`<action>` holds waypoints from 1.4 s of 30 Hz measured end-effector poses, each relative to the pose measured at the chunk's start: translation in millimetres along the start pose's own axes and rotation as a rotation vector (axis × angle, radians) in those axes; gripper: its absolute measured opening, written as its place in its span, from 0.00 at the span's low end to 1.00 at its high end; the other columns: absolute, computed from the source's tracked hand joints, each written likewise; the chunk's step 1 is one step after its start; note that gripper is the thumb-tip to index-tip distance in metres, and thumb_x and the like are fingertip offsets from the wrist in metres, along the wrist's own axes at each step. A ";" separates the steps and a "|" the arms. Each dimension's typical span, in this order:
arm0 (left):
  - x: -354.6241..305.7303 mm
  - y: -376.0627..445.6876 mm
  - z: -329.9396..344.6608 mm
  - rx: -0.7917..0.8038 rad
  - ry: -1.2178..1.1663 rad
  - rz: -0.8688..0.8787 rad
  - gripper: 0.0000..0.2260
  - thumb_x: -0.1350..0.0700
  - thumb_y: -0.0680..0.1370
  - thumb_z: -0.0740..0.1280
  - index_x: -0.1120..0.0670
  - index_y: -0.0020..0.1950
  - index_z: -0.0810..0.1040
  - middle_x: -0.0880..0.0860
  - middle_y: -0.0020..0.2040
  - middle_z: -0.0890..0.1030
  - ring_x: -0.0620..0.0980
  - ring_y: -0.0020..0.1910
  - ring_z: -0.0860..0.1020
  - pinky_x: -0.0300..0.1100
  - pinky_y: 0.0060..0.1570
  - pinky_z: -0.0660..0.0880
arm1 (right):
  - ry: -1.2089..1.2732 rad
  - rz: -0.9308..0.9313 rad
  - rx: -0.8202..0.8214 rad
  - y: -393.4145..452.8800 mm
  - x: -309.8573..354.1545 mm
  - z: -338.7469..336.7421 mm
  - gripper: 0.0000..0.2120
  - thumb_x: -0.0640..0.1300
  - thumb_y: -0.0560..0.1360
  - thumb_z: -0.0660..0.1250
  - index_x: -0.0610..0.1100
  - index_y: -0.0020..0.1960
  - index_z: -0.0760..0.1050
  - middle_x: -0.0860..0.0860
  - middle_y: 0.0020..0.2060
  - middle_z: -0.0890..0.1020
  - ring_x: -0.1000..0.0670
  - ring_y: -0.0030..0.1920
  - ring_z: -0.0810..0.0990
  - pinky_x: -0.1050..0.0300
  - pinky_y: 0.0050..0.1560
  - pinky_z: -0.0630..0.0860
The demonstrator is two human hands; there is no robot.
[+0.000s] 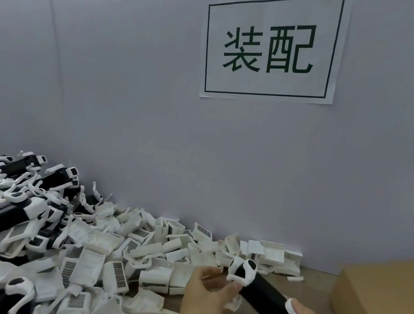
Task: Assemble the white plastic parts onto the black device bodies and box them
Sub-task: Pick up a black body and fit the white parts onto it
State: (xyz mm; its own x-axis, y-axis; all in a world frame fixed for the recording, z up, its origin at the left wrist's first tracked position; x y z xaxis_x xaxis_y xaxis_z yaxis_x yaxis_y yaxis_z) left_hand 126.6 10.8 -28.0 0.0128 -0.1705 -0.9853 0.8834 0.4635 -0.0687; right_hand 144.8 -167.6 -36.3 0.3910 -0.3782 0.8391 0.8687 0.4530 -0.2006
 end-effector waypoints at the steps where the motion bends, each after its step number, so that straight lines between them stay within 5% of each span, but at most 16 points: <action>1: 4.1 1.8 -0.7 -0.044 -0.041 -0.029 0.15 0.64 0.70 0.79 0.58 0.51 0.77 0.59 0.52 0.82 0.58 0.51 0.82 0.51 0.50 0.81 | -0.091 -0.004 -0.001 3.0 -4.8 5.3 0.36 0.45 0.60 0.75 0.25 0.61 0.74 0.28 0.46 0.82 0.31 0.35 0.82 0.35 0.41 0.77; 3: 11.1 1.5 1.2 -0.051 -0.172 -0.130 0.16 0.66 0.70 0.79 0.64 0.52 0.76 0.64 0.49 0.80 0.63 0.47 0.83 0.52 0.45 0.83 | -0.254 -0.017 0.027 11.0 -12.0 8.7 0.57 0.51 0.37 0.87 0.28 0.61 0.74 0.31 0.51 0.81 0.36 0.38 0.83 0.39 0.50 0.78; 4: 12.8 0.7 3.4 -0.028 -0.241 -0.174 0.16 0.66 0.71 0.78 0.67 0.53 0.75 0.65 0.48 0.79 0.63 0.43 0.83 0.49 0.38 0.83 | -0.297 -0.031 0.060 9.8 -13.1 13.9 0.60 0.47 0.33 0.87 0.30 0.62 0.73 0.31 0.52 0.81 0.36 0.42 0.83 0.42 0.53 0.78; 8: 7.4 -11.8 16.1 0.084 -0.391 -0.254 0.14 0.61 0.78 0.72 0.68 0.59 0.74 0.66 0.50 0.84 0.60 0.41 0.86 0.46 0.34 0.82 | -0.262 -0.111 0.031 5.0 -11.7 6.1 0.40 0.32 0.58 0.83 0.44 0.66 0.71 0.33 0.50 0.84 0.36 0.47 0.86 0.45 0.47 0.79; 11: 4.0 -16.4 20.4 0.120 -0.189 -0.246 0.12 0.51 0.81 0.67 0.60 0.52 0.77 0.57 0.41 0.87 0.51 0.31 0.84 0.36 0.25 0.76 | -0.518 -0.358 -0.170 5.6 -0.9 0.5 0.31 0.34 0.66 0.79 0.56 0.61 0.71 0.46 0.45 0.88 0.48 0.43 0.87 0.54 0.43 0.77; 16: 0.3 -21.4 31.4 0.254 -0.105 -0.125 0.11 0.47 0.82 0.66 0.52 0.49 0.84 0.50 0.44 0.88 0.44 0.43 0.86 0.35 0.37 0.78 | -0.921 -0.627 -0.269 -5.0 8.8 22.4 0.36 0.37 0.66 0.79 0.67 0.59 0.66 0.69 0.46 0.83 0.67 0.46 0.82 0.68 0.40 0.75; 18: -0.5 -20.9 31.8 0.217 -0.134 -0.057 0.06 0.52 0.80 0.69 0.52 0.50 0.84 0.49 0.44 0.87 0.43 0.45 0.85 0.35 0.42 0.79 | -1.047 -0.662 -0.204 -5.3 5.4 39.6 0.40 0.40 0.65 0.79 0.72 0.61 0.62 0.69 0.49 0.82 0.67 0.50 0.81 0.72 0.44 0.75; 23: -1.5 -14.8 17.5 0.070 -0.222 -0.009 0.04 0.56 0.80 0.70 0.53 0.53 0.83 0.51 0.46 0.87 0.46 0.48 0.85 0.46 0.56 0.81 | -1.138 -0.719 -0.193 5.2 -14.5 58.9 0.42 0.41 0.66 0.79 0.65 0.68 0.58 0.65 0.62 0.72 0.66 0.61 0.73 0.76 0.53 0.70; 25: -5.1 -16.8 18.4 0.108 -0.187 0.042 0.03 0.56 0.79 0.71 0.53 0.51 0.83 0.49 0.44 0.87 0.44 0.45 0.85 0.41 0.51 0.81 | -1.108 -0.657 -0.233 8.7 -17.3 55.5 0.43 0.43 0.66 0.79 0.60 0.72 0.59 0.63 0.62 0.72 0.63 0.60 0.74 0.74 0.51 0.70; 29: -5.9 -19.4 25.6 0.199 0.000 0.174 0.04 0.53 0.79 0.71 0.51 0.51 0.84 0.48 0.45 0.87 0.42 0.47 0.84 0.35 0.47 0.79 | -1.049 -0.519 -0.269 11.0 -15.1 51.0 0.29 0.44 0.68 0.76 0.63 0.62 0.67 0.65 0.44 0.79 0.67 0.43 0.77 0.77 0.39 0.70; 32: -3.9 -17.1 26.3 0.203 0.175 0.260 0.07 0.51 0.78 0.72 0.52 0.53 0.84 0.50 0.48 0.86 0.45 0.49 0.83 0.38 0.51 0.79 | -1.068 -0.414 -0.298 11.9 -13.4 48.9 0.14 0.49 0.71 0.72 0.65 0.46 0.71 0.63 0.36 0.77 0.59 0.42 0.76 0.70 0.39 0.69; 37: -4.7 -16.4 28.2 0.193 0.225 0.311 0.05 0.52 0.76 0.74 0.50 0.50 0.82 0.46 0.44 0.84 0.41 0.43 0.80 0.36 0.48 0.78 | -0.997 -0.365 -0.301 12.0 -9.6 39.3 0.14 0.47 0.67 0.75 0.64 0.42 0.75 0.65 0.28 0.80 0.71 0.32 0.77 0.77 0.28 0.68; 39: -4.3 -17.1 28.1 0.195 0.216 0.331 0.03 0.54 0.77 0.74 0.47 0.49 0.82 0.46 0.44 0.85 0.41 0.44 0.81 0.35 0.48 0.78 | -0.995 -0.369 -0.269 13.9 -13.0 38.8 0.13 0.46 0.67 0.74 0.63 0.44 0.76 0.68 0.30 0.81 0.73 0.35 0.77 0.78 0.32 0.70; 42: -4.1 -18.0 25.7 0.185 0.209 0.361 0.06 0.57 0.76 0.74 0.45 0.48 0.82 0.48 0.44 0.86 0.40 0.45 0.83 0.33 0.47 0.77 | -0.924 -0.359 -0.177 18.0 -20.7 41.8 0.17 0.40 0.68 0.74 0.58 0.48 0.74 0.59 0.40 0.86 0.62 0.47 0.83 0.71 0.45 0.75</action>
State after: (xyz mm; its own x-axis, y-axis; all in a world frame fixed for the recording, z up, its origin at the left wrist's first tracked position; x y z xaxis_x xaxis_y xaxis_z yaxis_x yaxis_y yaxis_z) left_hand 122.7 -19.2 -18.6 0.2578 0.1611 -0.9527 0.9088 0.2942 0.2957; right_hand 139.6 -117.8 -36.2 -0.2267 0.3398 0.9128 0.9508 0.2804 0.1317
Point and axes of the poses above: each hand's wrist, its own y-axis towards the middle knuckle, its own z-axis out of the palm, x = y × z, the point moved 5 cm from there along y, towards the middle knuckle
